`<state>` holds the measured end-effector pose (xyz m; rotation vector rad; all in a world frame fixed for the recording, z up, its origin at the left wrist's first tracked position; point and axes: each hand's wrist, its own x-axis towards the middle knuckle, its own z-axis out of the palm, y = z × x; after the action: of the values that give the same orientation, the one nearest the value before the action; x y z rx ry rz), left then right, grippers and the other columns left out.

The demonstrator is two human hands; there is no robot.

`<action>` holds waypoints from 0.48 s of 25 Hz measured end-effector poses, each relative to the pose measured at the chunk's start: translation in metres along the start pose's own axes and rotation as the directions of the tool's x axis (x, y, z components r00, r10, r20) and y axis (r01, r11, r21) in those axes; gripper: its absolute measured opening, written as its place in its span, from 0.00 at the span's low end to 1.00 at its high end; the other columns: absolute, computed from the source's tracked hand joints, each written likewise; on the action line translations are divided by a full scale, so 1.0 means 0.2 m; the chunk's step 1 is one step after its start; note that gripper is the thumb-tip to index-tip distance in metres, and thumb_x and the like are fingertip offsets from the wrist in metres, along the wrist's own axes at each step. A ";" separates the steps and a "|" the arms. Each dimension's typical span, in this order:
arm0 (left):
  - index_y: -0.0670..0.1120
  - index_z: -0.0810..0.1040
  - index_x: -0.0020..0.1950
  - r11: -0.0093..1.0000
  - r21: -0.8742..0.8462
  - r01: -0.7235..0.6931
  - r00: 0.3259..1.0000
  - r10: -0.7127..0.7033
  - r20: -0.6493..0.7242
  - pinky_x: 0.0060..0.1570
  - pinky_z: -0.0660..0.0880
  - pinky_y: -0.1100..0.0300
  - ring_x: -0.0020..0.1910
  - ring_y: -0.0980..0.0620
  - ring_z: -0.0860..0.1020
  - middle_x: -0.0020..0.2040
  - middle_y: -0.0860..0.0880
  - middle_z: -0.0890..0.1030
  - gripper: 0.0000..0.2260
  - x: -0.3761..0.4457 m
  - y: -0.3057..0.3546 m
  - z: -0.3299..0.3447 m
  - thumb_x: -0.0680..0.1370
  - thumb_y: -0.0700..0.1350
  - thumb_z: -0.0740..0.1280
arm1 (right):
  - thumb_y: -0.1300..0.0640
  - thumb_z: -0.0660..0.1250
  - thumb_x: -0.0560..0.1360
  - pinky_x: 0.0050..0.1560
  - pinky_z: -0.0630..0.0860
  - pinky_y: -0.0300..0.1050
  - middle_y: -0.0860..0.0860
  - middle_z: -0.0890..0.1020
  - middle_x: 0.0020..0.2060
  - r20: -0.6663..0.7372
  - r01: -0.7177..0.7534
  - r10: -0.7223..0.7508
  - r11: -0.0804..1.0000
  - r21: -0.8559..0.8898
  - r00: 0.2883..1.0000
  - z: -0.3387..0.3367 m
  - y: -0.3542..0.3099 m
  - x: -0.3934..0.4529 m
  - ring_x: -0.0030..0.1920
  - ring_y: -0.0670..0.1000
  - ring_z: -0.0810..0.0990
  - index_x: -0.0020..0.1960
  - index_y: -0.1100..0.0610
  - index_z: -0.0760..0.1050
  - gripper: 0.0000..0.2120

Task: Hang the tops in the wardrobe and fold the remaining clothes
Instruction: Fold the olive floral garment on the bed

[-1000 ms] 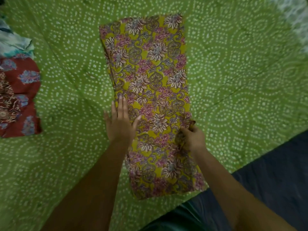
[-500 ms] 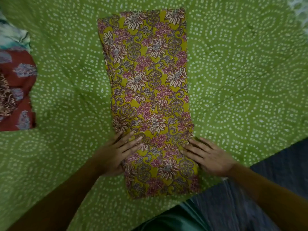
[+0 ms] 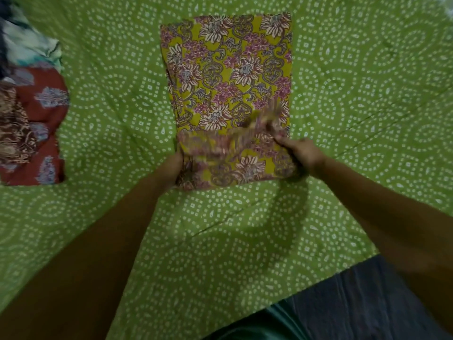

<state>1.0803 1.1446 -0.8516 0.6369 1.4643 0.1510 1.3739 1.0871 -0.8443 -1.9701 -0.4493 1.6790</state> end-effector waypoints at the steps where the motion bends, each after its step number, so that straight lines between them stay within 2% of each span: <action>1: 0.45 0.83 0.44 0.995 -0.096 0.015 1.000 -0.015 0.006 0.41 0.77 0.64 0.40 0.51 0.82 0.34 0.48 0.83 0.24 0.05 0.03 -0.02 0.83 0.55 0.52 | 0.51 0.70 0.74 0.29 0.78 0.36 0.49 0.84 0.30 -0.020 -0.002 0.003 0.999 0.050 1.000 0.01 -0.03 0.02 0.28 0.45 0.82 0.41 0.60 0.79 0.12; 2: 0.46 0.82 0.45 0.991 -0.133 0.000 1.000 -0.001 -0.008 0.43 0.78 0.62 0.41 0.50 0.82 0.36 0.49 0.84 0.24 0.07 0.01 -0.03 0.82 0.57 0.50 | 0.49 0.70 0.73 0.33 0.79 0.37 0.50 0.85 0.34 -0.030 0.015 -0.012 0.997 0.082 0.999 0.01 -0.03 0.03 0.31 0.46 0.83 0.43 0.60 0.80 0.13; 4: 0.47 0.79 0.41 0.988 -0.135 -0.073 0.996 0.066 -0.056 0.36 0.77 0.63 0.34 0.50 0.80 0.31 0.52 0.82 0.24 0.00 -0.05 -0.03 0.83 0.54 0.48 | 0.47 0.71 0.73 0.40 0.81 0.41 0.53 0.85 0.40 -0.035 0.062 -0.060 0.995 0.077 0.998 0.02 0.03 0.01 0.37 0.49 0.84 0.49 0.62 0.81 0.17; 5: 0.47 0.80 0.39 0.979 -0.163 -0.120 0.989 0.104 -0.105 0.34 0.76 0.64 0.34 0.50 0.79 0.30 0.53 0.81 0.24 -0.03 -0.07 -0.02 0.83 0.51 0.48 | 0.49 0.70 0.74 0.39 0.80 0.42 0.53 0.84 0.39 -0.038 0.093 -0.091 0.995 0.043 0.995 0.03 0.09 -0.02 0.36 0.51 0.83 0.49 0.64 0.80 0.17; 6: 0.48 0.81 0.39 0.971 -0.197 -0.139 0.988 0.123 -0.089 0.35 0.77 0.64 0.37 0.51 0.80 0.33 0.53 0.83 0.24 -0.07 -0.08 0.00 0.82 0.49 0.49 | 0.52 0.70 0.75 0.36 0.78 0.44 0.53 0.82 0.34 -0.050 0.120 -0.119 0.992 0.027 0.992 0.04 0.14 -0.04 0.32 0.51 0.81 0.47 0.66 0.78 0.15; 8: 0.47 0.84 0.40 0.960 -0.238 -0.149 0.988 0.138 -0.062 0.37 0.77 0.63 0.37 0.56 0.82 0.36 0.54 0.84 0.24 -0.16 -0.11 0.04 0.82 0.46 0.50 | 0.58 0.68 0.76 0.32 0.78 0.44 0.51 0.78 0.28 -0.089 0.140 -0.130 0.983 0.123 0.988 0.06 0.21 -0.10 0.27 0.50 0.78 0.42 0.62 0.72 0.09; 9: 0.47 0.84 0.41 0.964 -0.189 -0.189 0.981 0.177 -0.077 0.36 0.76 0.62 0.35 0.57 0.81 0.34 0.54 0.83 0.22 -0.20 -0.13 0.05 0.82 0.44 0.52 | 0.59 0.67 0.77 0.32 0.79 0.44 0.50 0.78 0.28 -0.122 0.147 -0.126 0.972 0.181 0.984 0.08 0.23 -0.13 0.27 0.49 0.78 0.41 0.61 0.71 0.09; 11: 0.40 0.81 0.51 0.935 0.118 -0.335 0.931 0.348 -0.112 0.38 0.75 0.60 0.35 0.53 0.78 0.36 0.49 0.82 0.12 -0.21 -0.17 0.08 0.82 0.42 0.59 | 0.57 0.66 0.78 0.35 0.80 0.45 0.51 0.79 0.32 -0.206 0.182 -0.140 0.963 0.200 0.968 0.11 0.28 -0.17 0.31 0.49 0.79 0.40 0.59 0.71 0.09; 12: 0.41 0.79 0.54 0.873 0.295 -0.388 0.896 0.432 -0.102 0.40 0.74 0.63 0.37 0.53 0.77 0.40 0.47 0.82 0.09 -0.20 -0.21 0.07 0.81 0.43 0.62 | 0.57 0.65 0.78 0.36 0.79 0.43 0.51 0.79 0.33 -0.253 0.201 -0.157 0.966 0.160 0.955 0.12 0.31 -0.19 0.32 0.47 0.79 0.39 0.58 0.71 0.10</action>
<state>1.0775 1.0869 -0.8379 1.1837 1.5032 0.3490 1.3392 1.0194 -0.8519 -1.9019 -0.3583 1.3026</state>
